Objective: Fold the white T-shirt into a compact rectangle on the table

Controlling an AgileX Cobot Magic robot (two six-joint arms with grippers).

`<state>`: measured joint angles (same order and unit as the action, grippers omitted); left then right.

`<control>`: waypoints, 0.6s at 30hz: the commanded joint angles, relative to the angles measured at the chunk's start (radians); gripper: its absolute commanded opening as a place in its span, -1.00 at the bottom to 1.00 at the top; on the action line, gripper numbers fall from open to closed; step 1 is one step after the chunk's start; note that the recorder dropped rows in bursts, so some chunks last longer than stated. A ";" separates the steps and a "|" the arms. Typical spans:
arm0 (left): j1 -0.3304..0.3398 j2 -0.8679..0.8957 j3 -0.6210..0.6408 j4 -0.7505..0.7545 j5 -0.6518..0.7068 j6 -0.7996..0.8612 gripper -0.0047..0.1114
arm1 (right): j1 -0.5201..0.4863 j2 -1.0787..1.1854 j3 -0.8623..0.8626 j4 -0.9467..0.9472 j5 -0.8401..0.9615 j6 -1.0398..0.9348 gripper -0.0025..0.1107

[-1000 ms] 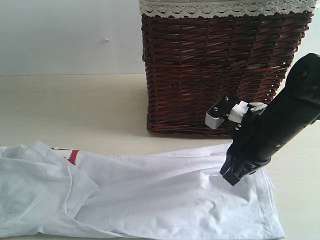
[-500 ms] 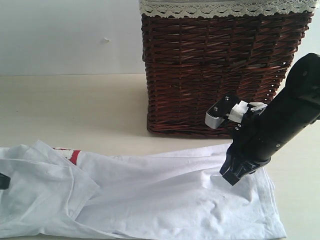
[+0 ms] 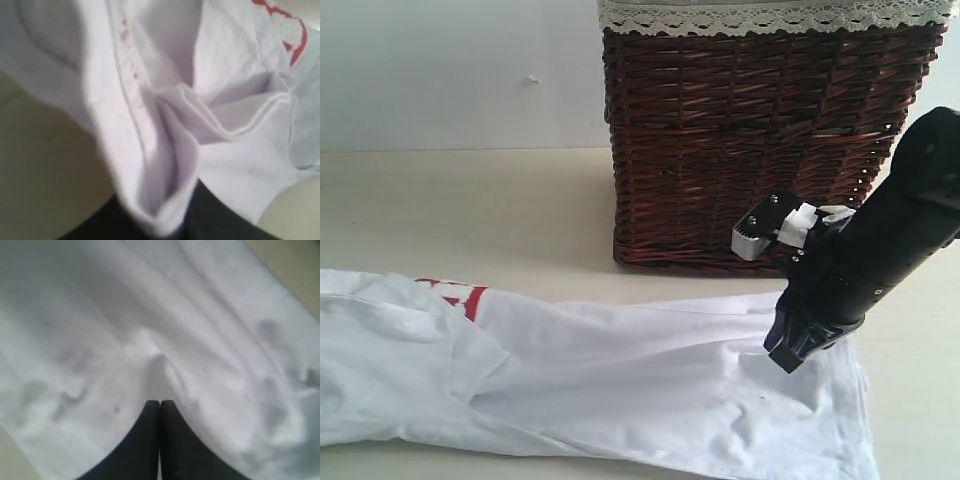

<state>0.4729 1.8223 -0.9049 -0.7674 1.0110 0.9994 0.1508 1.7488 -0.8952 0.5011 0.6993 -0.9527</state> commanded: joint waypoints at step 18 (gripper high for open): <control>-0.434 -0.308 -0.122 -0.020 0.146 -0.496 -0.92 | -0.005 0.000 0.001 -0.380 -0.104 0.536 -0.96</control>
<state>0.1302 1.5249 -1.0258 -0.7457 1.1540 0.5358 0.1508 1.7488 -0.8952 0.1141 0.5807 -0.4214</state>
